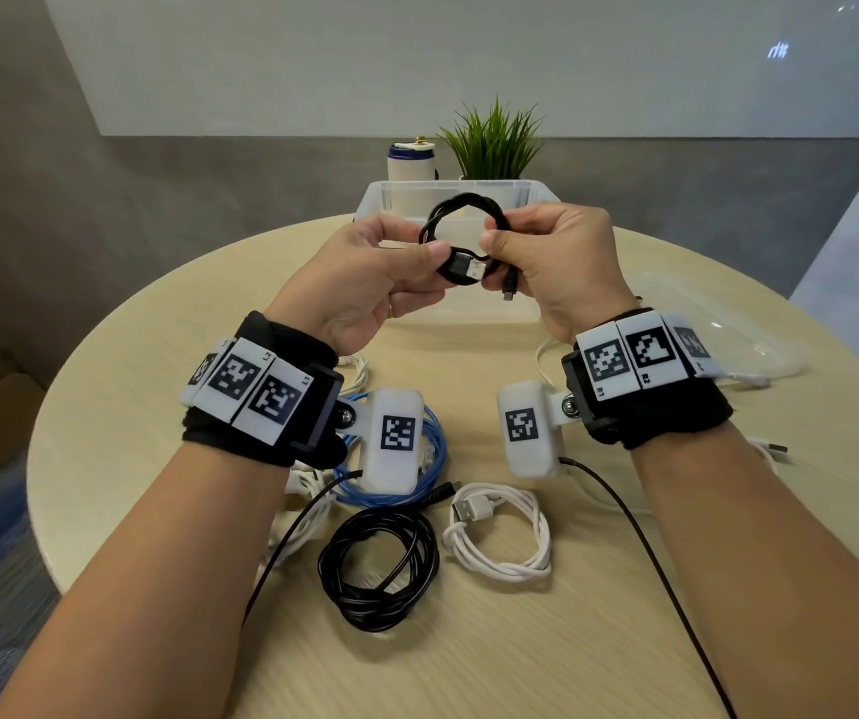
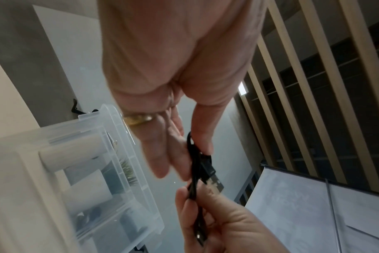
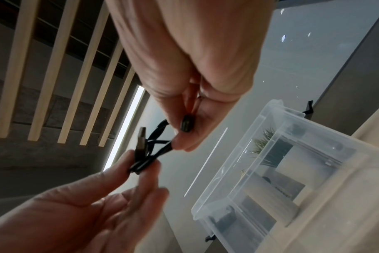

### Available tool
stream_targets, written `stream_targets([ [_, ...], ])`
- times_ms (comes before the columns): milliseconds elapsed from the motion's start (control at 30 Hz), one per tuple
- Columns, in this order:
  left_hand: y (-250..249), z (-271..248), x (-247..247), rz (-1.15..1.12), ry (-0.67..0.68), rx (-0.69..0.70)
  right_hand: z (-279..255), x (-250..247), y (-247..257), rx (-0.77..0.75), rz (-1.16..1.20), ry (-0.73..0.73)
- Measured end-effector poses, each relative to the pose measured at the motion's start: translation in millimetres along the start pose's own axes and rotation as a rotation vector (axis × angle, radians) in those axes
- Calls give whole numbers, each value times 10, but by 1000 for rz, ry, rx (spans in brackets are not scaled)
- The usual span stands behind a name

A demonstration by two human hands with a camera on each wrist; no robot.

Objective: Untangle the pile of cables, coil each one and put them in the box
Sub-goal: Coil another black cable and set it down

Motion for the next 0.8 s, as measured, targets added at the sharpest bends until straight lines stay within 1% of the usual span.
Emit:
stream_targets([
  [67,16,11,3,22,13,-10,0,8,-2,3,3,2],
  [167,37,25,26,-18,65,-22,-11,9,16,1,6,4],
  [333,71,-30,131,-79,267,-94,-26,-2,45,-17,-26,9],
  [400,83,-42,159,-63,298,-103,-32,12,47,-20,-50,15],
  [567,67,-49,193,-99,280,-58,-28,-5,46,-25,-70,-10],
  [700,46,-20,157,-165,202,-18,-39,-1,71,-57,-140,-3],
  [800,18,4,129,-166,149,22,-47,6,87,-52,-128,35],
])
Point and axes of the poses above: each hand's wrist, its own z-axis towards the middle knuckle, its own x-axis out of the palm, y = z × x, the point moved 7 cm from there along z, towards the middle knuckle, and after that the axes turned 14 degrees about -z, right-handed, at the moved point
